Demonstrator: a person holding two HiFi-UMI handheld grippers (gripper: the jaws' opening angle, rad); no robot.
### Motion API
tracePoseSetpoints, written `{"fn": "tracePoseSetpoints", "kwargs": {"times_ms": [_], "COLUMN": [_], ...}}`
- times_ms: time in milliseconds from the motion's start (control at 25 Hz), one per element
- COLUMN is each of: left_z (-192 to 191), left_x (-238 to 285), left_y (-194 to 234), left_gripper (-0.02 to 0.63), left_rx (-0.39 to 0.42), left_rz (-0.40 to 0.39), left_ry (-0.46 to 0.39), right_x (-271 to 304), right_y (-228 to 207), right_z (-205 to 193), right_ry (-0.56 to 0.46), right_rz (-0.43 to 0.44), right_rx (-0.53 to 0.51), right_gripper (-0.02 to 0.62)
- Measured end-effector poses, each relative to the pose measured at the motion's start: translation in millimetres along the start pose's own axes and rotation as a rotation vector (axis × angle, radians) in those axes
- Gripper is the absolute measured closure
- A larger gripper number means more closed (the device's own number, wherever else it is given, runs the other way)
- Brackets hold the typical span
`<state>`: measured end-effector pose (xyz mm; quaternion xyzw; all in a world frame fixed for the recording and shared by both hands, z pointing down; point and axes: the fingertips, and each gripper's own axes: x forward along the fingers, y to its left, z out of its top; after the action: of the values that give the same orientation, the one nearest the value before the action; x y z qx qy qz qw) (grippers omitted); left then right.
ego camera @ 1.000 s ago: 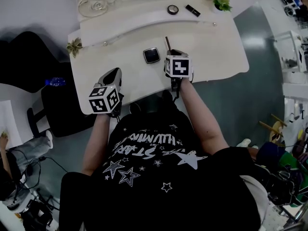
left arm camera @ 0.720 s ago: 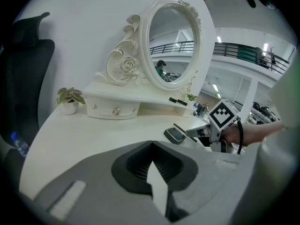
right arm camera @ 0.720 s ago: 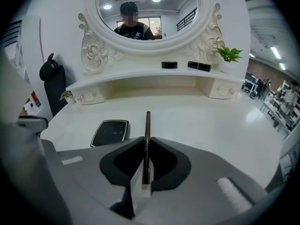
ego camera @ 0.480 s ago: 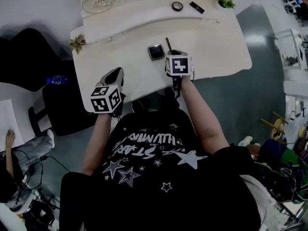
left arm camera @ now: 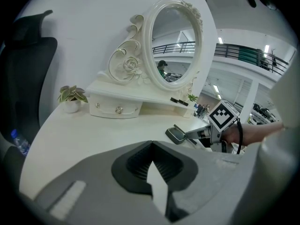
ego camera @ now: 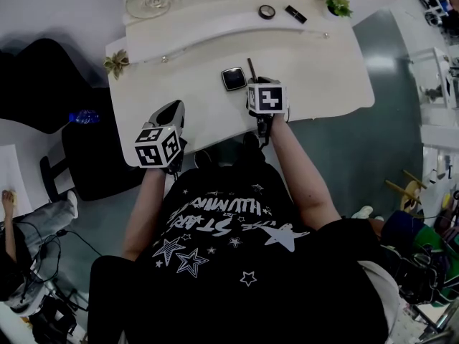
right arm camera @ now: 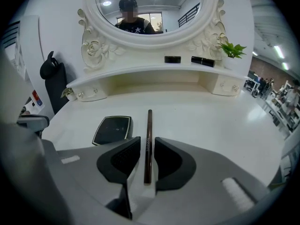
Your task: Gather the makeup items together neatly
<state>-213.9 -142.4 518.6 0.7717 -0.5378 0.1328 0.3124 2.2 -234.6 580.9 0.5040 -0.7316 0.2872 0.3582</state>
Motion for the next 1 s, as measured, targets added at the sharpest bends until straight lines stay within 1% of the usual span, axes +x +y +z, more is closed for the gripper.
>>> {"fn": "tracePoseSetpoints", "kwargs": {"times_ms": [40, 280, 560, 800, 1000], "left_z": [0.0, 1.7, 11.3, 19.2, 22.7], "left_x": [0.2, 2.2, 7.2, 11.9, 15.1], "left_y": [-0.7, -4.9, -15.4, -25.6, -29.7], "left_gripper": [0.604, 0.604, 0.604, 0.604, 0.604], "left_rx": [-0.001, -0.004, -0.009, -0.014, -0.032], "left_rz": [0.0, 0.002, 0.009, 0.024, 0.055], "left_ry": [-0.001, -0.008, -0.035, -0.058, -0.08], "right_x": [-1.0, -10.4, -23.4, -33.2, -37.2], "right_y": [0.4, -5.3, -21.3, -38.3, -53.8], "right_z": [0.3, 6.7, 22.4, 52.1, 89.1], "right_ry": [-0.001, -0.021, -0.07, -0.148, -0.224], "right_rz": [0.004, 0.015, 0.034, 0.059, 0.067], "right_rx": [-0.002, -0.008, -0.009, -0.004, -0.013], "right_gripper": [0.465, 0.411, 0.332, 0.267, 0.249]}}
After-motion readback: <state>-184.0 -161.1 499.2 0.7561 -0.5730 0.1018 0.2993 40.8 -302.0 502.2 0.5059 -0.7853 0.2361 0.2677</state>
